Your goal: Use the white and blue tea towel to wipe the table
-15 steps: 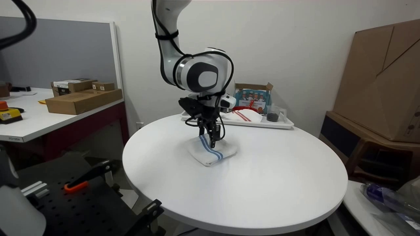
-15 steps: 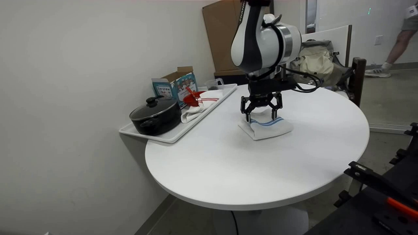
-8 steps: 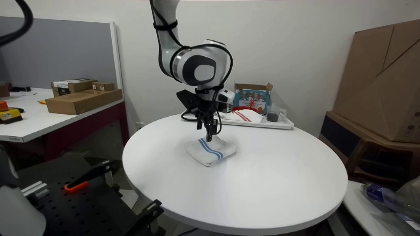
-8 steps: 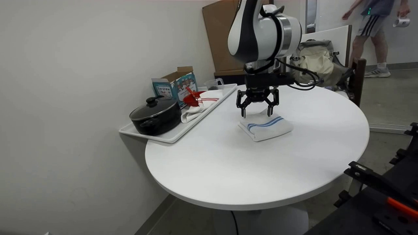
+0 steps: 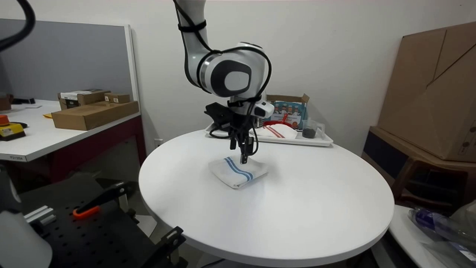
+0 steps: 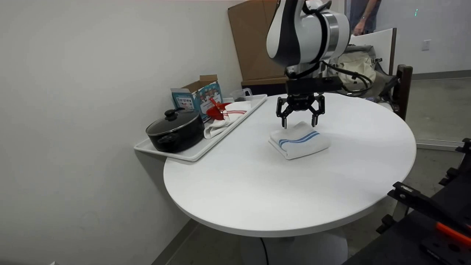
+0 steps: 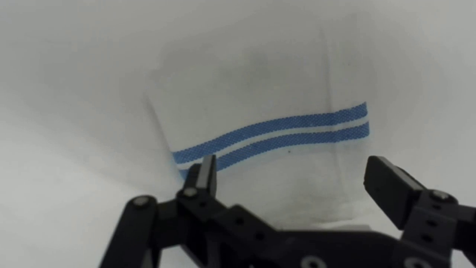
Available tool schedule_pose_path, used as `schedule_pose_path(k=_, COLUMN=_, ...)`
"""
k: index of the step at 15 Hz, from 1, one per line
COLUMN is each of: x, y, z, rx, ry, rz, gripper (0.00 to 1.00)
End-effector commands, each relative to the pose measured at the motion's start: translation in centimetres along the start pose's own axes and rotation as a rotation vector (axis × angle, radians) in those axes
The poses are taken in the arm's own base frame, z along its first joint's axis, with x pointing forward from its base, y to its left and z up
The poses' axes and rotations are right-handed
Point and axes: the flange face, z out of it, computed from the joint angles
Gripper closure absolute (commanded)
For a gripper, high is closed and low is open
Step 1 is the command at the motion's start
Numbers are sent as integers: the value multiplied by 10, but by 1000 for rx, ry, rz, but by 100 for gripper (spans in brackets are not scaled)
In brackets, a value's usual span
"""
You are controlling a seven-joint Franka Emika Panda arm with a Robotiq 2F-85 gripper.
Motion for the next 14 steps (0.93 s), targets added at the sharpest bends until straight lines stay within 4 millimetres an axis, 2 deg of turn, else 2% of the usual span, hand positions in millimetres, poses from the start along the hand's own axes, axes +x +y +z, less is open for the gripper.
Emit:
schedule_pose_path(k=1, x=1, y=17, z=3, rx=-18, ry=15, rz=18, gripper=0)
schedule_pose_path(k=9, x=11, y=19, z=33, rx=-41, ry=-23, rz=34, gripper=0)
schedule_pose_path(k=14, x=14, y=11, z=59, rx=-63, ry=-48, rz=25, gripper=2)
